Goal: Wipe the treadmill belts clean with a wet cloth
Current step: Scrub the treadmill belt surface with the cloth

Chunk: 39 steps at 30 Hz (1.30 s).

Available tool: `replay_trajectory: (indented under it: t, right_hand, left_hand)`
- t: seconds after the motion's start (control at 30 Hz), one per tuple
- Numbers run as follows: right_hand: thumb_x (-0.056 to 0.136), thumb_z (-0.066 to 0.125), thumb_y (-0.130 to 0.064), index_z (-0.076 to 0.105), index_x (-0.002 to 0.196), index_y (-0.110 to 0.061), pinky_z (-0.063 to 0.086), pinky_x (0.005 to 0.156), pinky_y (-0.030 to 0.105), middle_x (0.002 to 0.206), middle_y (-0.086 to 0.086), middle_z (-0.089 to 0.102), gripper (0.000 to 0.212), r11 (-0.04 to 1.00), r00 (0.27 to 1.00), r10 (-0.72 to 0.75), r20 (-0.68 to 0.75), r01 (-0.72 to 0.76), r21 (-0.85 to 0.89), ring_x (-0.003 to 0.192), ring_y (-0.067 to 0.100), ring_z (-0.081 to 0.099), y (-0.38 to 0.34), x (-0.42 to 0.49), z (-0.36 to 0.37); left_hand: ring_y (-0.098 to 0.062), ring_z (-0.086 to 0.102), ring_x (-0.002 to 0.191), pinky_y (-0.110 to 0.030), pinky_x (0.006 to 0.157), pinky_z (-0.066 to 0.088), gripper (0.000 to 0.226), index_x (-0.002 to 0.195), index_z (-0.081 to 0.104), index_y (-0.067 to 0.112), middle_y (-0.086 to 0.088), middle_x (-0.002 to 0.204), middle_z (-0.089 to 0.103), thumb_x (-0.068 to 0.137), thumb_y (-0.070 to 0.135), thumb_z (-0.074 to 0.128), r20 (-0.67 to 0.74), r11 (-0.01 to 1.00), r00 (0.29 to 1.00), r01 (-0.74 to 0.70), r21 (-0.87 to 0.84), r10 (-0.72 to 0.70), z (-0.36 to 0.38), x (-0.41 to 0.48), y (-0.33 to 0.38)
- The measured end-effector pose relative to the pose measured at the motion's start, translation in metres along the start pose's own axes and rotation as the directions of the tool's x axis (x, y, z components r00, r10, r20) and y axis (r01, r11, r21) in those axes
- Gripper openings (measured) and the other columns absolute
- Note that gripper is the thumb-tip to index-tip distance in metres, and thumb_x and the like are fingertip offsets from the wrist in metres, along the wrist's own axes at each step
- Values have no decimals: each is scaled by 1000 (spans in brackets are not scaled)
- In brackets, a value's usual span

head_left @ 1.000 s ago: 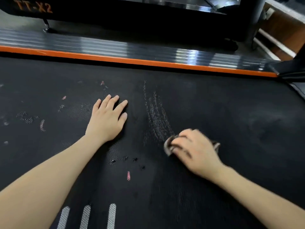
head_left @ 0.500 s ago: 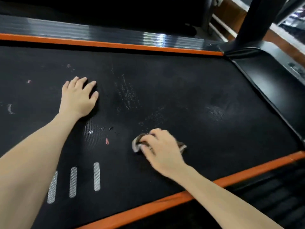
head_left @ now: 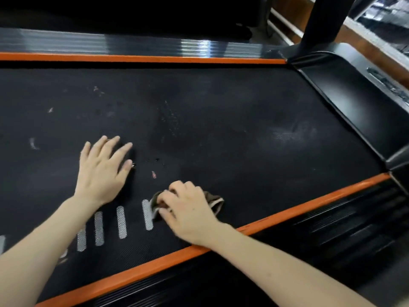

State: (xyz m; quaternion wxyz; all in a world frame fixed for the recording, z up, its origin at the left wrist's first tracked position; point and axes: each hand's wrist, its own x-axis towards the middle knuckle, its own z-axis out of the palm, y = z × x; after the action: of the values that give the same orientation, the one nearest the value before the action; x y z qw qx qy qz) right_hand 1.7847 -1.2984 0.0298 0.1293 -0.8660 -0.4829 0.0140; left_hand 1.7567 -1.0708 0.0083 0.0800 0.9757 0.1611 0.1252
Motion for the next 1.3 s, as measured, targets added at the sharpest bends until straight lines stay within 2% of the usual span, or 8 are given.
replay_trajectory:
  t: [0.1, 0.3, 0.37, 0.5, 0.77, 1.03, 1.23, 1.3]
  right_hand:
    - [83, 44, -42, 62, 96, -24, 48, 63, 39, 97, 5, 57, 29, 996, 997, 50, -60, -54, -71, 77, 29, 54, 38, -4, -9]
    - [88, 58, -30, 64, 99, -13, 41, 71, 41, 102, 14, 56, 21, 837, 841, 491, -226, -527, -145, 86, 38, 53, 104, -4, -21]
    - [87, 56, -33, 63, 96, -16, 40, 69, 40, 100, 11, 56, 20, 848, 861, 437, -259, -491, -201, 84, 35, 52, 80, 4, -15]
    - [83, 46, -40, 62, 92, -21, 42, 63, 38, 96, 4, 56, 26, 980, 992, 69, -102, -87, -181, 78, 28, 51, 28, 13, -2]
    - [87, 46, -46, 65, 92, -18, 46, 64, 45, 95, 5, 56, 35, 963, 938, 257, -233, -269, -17, 77, 26, 51, 31, 20, 1]
    - [86, 55, -41, 66, 87, -16, 46, 63, 40, 93, 7, 57, 27, 989, 982, -148, -118, 146, -32, 73, 25, 49, 27, 35, 10]
    - [85, 58, -40, 66, 86, -14, 50, 64, 46, 90, 10, 56, 27, 963, 919, 253, -302, -270, -17, 76, 33, 51, 70, 140, 10]
    - [85, 54, -50, 66, 85, -18, 50, 66, 43, 90, 7, 57, 34, 962, 918, 258, -300, -274, -11, 76, 32, 52, 61, 141, 12]
  left_hand:
    - [-34, 33, 135, -52, 112, 15, 58, 133, 54, 17, -15, 140, 48, 90, 45, 26, 29, 1000, 1000, -4, 18, 3, 4, -7, -3]
    - [-37, 36, 133, -55, 111, 19, 54, 129, 57, 15, -16, 137, 50, 92, 41, 28, 44, 998, 997, -65, 25, 64, 7, -9, -3]
    - [-37, 36, 133, -55, 112, 19, 55, 130, 56, 15, -16, 138, 49, 92, 42, 27, 53, 998, 997, -60, 18, 59, 8, -8, -2]
    - [-36, 33, 135, -54, 112, 18, 56, 133, 52, 17, -16, 141, 46, 93, 42, 23, 56, 998, 996, -63, 19, 62, 10, -7, -2]
    - [-38, 30, 136, -56, 112, 14, 59, 134, 51, 14, -18, 142, 43, 94, 45, 20, 90, 998, 994, -60, -2, 60, 7, -9, 0]
    - [-36, 32, 135, -55, 112, 18, 56, 134, 51, 17, -15, 141, 45, 94, 43, 22, 93, 998, 994, -62, 0, 62, 7, -9, -3]
    - [-34, 34, 135, -54, 112, 20, 55, 132, 53, 19, -13, 140, 47, 94, 43, 22, 76, 998, 996, -56, 6, 55, 9, -9, -3]
    - [-34, 34, 135, -53, 113, 20, 54, 132, 53, 20, -12, 141, 47, 94, 43, 22, 80, 998, 995, -55, 4, 55, 10, -8, -3]
